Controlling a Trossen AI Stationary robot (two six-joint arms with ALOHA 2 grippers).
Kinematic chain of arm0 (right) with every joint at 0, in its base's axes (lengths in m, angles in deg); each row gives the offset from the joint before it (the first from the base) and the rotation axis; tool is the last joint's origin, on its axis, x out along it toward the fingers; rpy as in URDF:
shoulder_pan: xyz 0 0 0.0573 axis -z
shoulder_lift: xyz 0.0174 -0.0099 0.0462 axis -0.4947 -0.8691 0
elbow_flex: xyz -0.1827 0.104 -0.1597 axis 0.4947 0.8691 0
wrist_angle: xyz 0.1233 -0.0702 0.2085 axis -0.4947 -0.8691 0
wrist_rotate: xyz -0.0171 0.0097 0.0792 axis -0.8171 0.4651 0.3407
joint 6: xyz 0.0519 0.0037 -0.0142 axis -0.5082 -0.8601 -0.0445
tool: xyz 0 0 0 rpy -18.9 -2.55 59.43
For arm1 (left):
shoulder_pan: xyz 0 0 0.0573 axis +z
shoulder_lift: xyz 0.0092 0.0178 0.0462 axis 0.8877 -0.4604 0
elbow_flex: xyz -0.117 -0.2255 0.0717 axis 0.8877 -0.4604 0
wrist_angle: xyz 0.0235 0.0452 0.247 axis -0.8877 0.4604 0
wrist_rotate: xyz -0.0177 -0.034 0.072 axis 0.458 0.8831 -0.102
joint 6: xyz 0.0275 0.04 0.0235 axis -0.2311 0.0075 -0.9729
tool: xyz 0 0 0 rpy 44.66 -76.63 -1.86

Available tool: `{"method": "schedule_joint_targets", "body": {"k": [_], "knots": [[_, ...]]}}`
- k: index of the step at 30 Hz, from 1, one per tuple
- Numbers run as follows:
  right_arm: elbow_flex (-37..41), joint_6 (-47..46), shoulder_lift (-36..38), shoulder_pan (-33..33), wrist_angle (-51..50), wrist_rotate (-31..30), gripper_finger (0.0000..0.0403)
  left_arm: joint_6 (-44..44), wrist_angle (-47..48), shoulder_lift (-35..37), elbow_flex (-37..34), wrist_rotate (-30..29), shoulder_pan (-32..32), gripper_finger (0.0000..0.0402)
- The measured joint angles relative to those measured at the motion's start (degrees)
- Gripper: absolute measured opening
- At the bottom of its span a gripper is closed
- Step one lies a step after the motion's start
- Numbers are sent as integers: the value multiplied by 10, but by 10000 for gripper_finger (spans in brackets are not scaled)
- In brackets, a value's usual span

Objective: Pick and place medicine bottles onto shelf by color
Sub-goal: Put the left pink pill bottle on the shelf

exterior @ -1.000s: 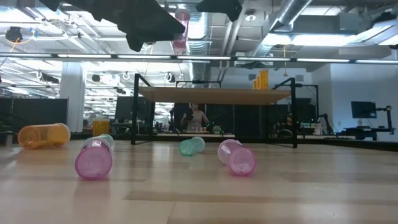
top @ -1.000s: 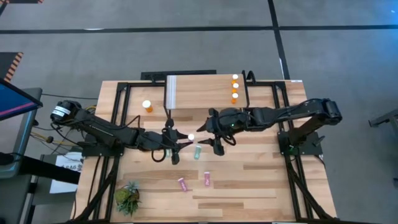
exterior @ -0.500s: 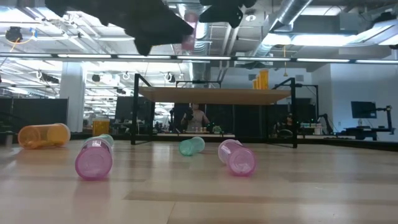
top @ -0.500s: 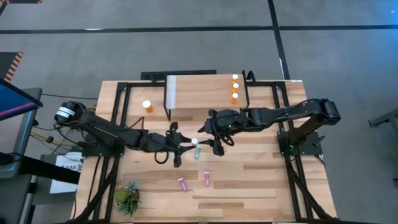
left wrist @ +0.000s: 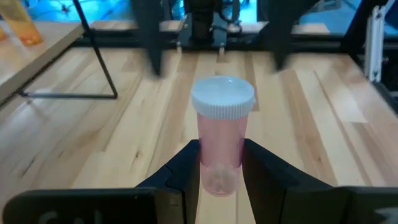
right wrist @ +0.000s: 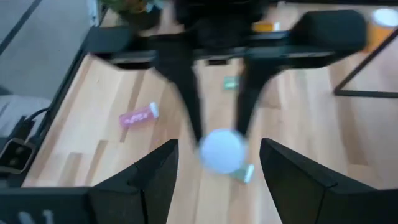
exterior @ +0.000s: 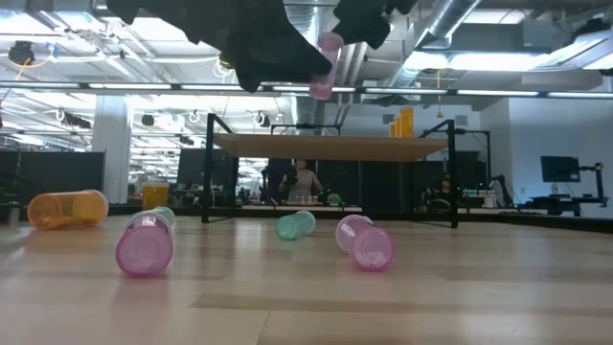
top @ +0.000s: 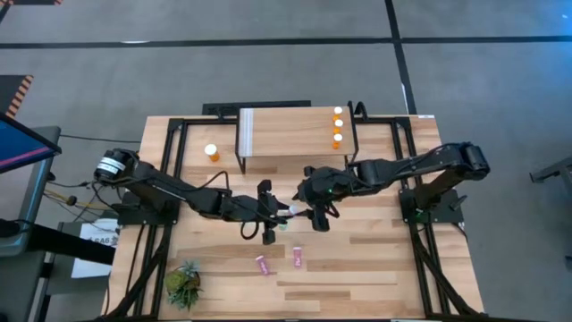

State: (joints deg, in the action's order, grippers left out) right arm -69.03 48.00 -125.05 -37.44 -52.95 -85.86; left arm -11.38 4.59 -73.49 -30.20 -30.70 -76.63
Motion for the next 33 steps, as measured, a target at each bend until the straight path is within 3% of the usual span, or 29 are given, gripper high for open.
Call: {"method": "schedule_joint_targets", "body": {"k": [7, 14, 33], "knots": [[-1, 2, -10, -23, 5, -4, 250, 2, 1, 0, 0, -3, 0, 91], [-1, 19, -25, -21, 2, -52, 249, 2, 14, 0, -1, 2, 1, 92], [0, 21, -30, -14, 17, -63, 249, -1, 21, 1, 0, 6, 0, 92]]}}
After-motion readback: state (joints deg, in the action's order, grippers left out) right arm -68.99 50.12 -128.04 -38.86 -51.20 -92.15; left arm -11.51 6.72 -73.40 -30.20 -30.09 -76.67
